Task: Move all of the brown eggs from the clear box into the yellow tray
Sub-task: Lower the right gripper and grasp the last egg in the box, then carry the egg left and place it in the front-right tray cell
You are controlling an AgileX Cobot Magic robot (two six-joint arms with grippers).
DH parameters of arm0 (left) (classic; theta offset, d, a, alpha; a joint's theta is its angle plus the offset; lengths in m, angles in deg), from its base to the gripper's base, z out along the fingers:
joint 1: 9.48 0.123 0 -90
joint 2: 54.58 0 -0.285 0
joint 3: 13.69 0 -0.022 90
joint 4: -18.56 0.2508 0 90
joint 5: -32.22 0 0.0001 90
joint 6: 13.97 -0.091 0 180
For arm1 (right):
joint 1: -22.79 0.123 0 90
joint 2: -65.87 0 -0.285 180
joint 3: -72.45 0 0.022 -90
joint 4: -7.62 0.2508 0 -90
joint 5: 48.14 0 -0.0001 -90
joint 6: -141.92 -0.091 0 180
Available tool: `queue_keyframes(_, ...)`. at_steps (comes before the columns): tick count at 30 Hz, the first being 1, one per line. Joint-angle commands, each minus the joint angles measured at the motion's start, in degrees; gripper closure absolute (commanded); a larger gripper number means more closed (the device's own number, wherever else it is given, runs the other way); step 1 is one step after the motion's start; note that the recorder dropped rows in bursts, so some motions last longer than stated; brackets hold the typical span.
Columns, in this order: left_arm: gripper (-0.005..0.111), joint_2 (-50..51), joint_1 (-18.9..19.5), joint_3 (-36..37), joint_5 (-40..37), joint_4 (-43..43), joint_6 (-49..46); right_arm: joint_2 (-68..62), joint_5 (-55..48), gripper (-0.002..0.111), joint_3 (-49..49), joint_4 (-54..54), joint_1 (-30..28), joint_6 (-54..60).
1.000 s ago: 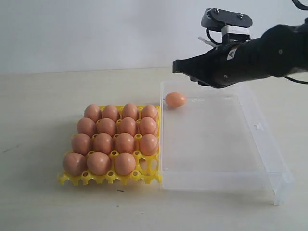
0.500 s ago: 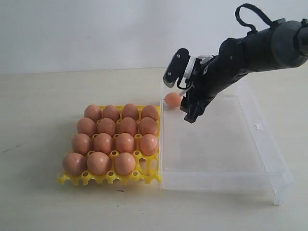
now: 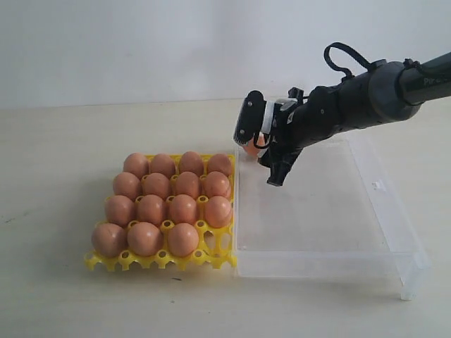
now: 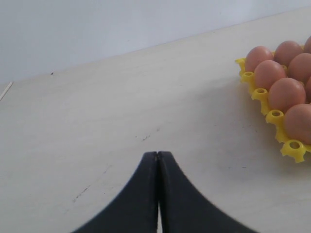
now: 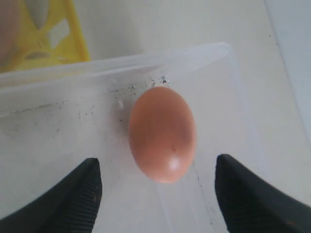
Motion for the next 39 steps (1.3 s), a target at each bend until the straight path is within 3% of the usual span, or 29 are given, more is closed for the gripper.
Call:
queue_keyframes(1, 0.107, -0.32, -0.14, -0.2, 0.53, -0.12, 0.02, -1.63, -0.23, 0.044, -3.29, 1.15, -0.08, 0.14)
queue_keyframes(15, 0.107, -0.32, -0.14, -0.2, 0.53, -0.12, 0.02, -8.31, -7.56, 0.044, -11.51, 5.34, -0.08, -1.43)
queue_keyframes(18, 0.107, -0.32, -0.14, -0.2, 0.53, -0.12, 0.02, -8.46, -7.67, 0.061, -11.65, 6.12, -0.08, -1.43)
queue_keyframes(22, 0.107, -0.32, -0.14, -0.2, 0.53, -0.12, 0.02, -7.95, -10.01, 0.106, -11.65, 6.22, -0.08, -1.43)
queue_keyframes(26, 0.107, -0.32, -0.14, -0.2, 0.53, -0.12, 0.02, -5.38, -12.27, 0.108, -11.22, 6.22, -0.08, -6.07)
queue_keyframes(32, 0.107, -0.32, -0.14, -0.2, 0.53, -0.12, 0.02, 4.4, 0.05, 0.108, 0.33, 5.73, 0.62, -13.87)
queue_keyframes(36, 0.107, -0.32, -0.14, -0.2, 0.53, -0.12, 0.02, 13.55, 12.67, 0.108, 13.45, 5.04, 3.07, -28.32)
queue_keyframes(39, 0.107, -0.32, -0.14, -0.2, 0.53, -0.12, 0.02, 19.32, 18.59, 0.108, 20.94, -1.8, 5.87, -44.27)
